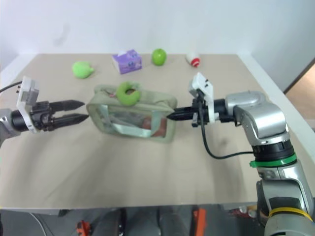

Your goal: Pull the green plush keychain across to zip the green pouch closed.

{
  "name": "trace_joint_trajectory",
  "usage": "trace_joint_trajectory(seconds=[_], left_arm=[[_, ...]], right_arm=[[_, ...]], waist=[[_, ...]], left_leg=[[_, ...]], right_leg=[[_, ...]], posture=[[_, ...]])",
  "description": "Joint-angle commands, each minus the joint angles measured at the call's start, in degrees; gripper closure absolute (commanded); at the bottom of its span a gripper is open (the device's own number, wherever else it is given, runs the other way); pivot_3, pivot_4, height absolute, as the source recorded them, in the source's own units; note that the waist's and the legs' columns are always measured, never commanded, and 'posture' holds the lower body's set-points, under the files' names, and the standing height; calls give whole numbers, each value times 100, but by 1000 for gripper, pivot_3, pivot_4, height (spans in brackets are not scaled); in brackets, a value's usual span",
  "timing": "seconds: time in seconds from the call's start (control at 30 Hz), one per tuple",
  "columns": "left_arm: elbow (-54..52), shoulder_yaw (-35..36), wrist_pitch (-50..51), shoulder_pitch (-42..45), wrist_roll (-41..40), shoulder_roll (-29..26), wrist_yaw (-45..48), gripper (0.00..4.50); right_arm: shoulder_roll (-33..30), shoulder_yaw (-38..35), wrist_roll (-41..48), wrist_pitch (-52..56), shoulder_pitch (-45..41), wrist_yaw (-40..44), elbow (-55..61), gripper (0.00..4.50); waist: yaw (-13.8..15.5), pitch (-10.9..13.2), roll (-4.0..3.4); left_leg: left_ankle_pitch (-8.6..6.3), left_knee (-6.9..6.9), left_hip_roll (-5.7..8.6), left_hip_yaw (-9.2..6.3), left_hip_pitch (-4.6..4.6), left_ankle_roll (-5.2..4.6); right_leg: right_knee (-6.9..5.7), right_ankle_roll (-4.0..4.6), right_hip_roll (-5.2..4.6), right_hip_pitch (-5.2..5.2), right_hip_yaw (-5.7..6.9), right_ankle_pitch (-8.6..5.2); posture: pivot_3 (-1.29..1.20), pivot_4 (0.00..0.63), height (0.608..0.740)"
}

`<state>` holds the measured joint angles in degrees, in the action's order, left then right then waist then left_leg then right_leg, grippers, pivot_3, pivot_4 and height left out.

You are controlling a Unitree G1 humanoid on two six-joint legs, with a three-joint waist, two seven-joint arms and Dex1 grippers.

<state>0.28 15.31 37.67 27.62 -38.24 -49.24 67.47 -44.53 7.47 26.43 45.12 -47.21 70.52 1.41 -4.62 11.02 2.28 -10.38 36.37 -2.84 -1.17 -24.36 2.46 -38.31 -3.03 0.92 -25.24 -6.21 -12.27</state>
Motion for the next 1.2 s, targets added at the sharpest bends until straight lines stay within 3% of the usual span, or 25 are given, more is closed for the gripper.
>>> trace_joint_trajectory(seconds=[0.03,0.43,0.53,0.8,1.0,1.2], left_arm=[[51,170,28,-7,-118,48,-128,1052],[460,-267,-84,359,29,361,-174,1052],[615,-380,-172,456,84,425,-116,1818],[790,-409,-182,679,75,575,-70,4475],[609,-373,-85,607,86,603,-274,4475],[348,-368,-72,431,32,653,-382,4500]], right_arm=[[5,4,36,-63,-181,102,79,4500],[-51,-44,47,-31,-131,88,168,4500],[-65,-66,65,-8,-105,72,211,4500],[-93,-96,82,22,-65,42,265,4500],[-93,-297,247,103,-81,36,214,4500],[-60,-947,1034,609,-362,59,248,2479]], waist=[[-6,0,0],[-11,0,0],[-9,0,0],[-11,0,0],[-9,0,0],[5,0,0]], left_leg=[[0,0,0,0,1,0],[0,-3,-3,1,1,0],[0,-3,-3,-1,1,0],[0,-4,-3,0,0,0],[0,-5,-3,-1,-3,0],[0,-5,0,-3,-7,0]], right_leg=[[0,0,0,-1,-1,1],[0,1,2,-2,0,2],[0,1,3,-2,1,2],[0,-10,3,-3,0,8],[0,-11,3,-3,0,8],[0,-14,2,-3,0,9]], posture=[[0,150,740],[0,150,740],[0,150,740],[0,150,740],[0,150,740],[0,150,740]])
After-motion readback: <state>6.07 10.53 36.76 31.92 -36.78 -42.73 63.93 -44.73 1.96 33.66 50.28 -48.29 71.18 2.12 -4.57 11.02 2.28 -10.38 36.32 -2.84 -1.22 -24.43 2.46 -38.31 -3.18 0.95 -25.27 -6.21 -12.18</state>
